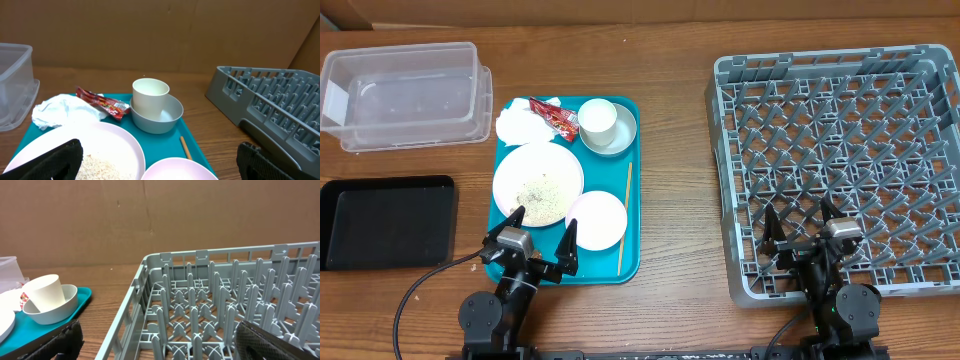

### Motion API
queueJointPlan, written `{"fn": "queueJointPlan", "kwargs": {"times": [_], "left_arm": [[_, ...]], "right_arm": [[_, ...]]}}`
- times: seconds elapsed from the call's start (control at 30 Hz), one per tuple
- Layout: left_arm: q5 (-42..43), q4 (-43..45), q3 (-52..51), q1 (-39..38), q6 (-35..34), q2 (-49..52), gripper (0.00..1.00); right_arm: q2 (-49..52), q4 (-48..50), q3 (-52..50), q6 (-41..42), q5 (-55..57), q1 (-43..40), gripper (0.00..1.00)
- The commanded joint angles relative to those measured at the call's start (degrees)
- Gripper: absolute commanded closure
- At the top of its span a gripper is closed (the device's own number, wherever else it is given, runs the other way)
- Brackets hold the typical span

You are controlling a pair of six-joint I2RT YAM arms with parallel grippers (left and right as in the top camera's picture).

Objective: Sort waste into correct bins and load items into the dishwasher
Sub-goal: 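Move the left gripper toward the pink rice plate on the tray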

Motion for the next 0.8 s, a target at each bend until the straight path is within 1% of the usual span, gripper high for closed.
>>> {"fn": "queueJointPlan", "kwargs": {"times": [0.0, 0.37, 0.43, 0.47, 0.53, 0.6, 0.7, 0.77], "left_arm": [[1.05, 0.42, -0.42, -0.07, 0.87, -0.50, 0.00], [1.05, 0.42, -0.42, -0.07, 0.90, -0.50, 0.00], [0.44, 1.68, -0.39, -0.07, 0.20, -0.50, 0.00], [2.75, 1.84, -0.39, -0.07, -2.69, -0.50, 0.00], [12.41, 1.90, -0.39, -0.13, -12.52, -0.50, 0.00], [15.15, 1.90, -0.39, -0.13, -15.08, -0.50, 0.00], [15.93, 1.25, -0.39, -0.13, -16.57, -0.50, 0.00], [19.43, 1.40, -0.39, -0.13, -19.65, -0.50, 0.00]], "right_arm": [[-0.63, 0.44, -0.61, -0.31, 0.39, -0.07, 0.00], [-0.63, 0.44, -0.61, -0.31, 0.39, -0.07, 0.00], [-0.63, 0.44, -0.61, -0.31, 0.39, -0.07, 0.00], [-0.63, 0.44, -0.61, -0.31, 0.39, -0.07, 0.00], [-0.63, 0.44, -0.61, -0.31, 0.39, -0.07, 0.00], [-0.63, 0.44, -0.61, -0.31, 0.39, -0.07, 0.00], [-0.63, 0.44, -0.61, -0.31, 0.39, -0.07, 0.00], [-0.63, 0.44, -0.61, -0.31, 0.39, -0.07, 0.00]]}}
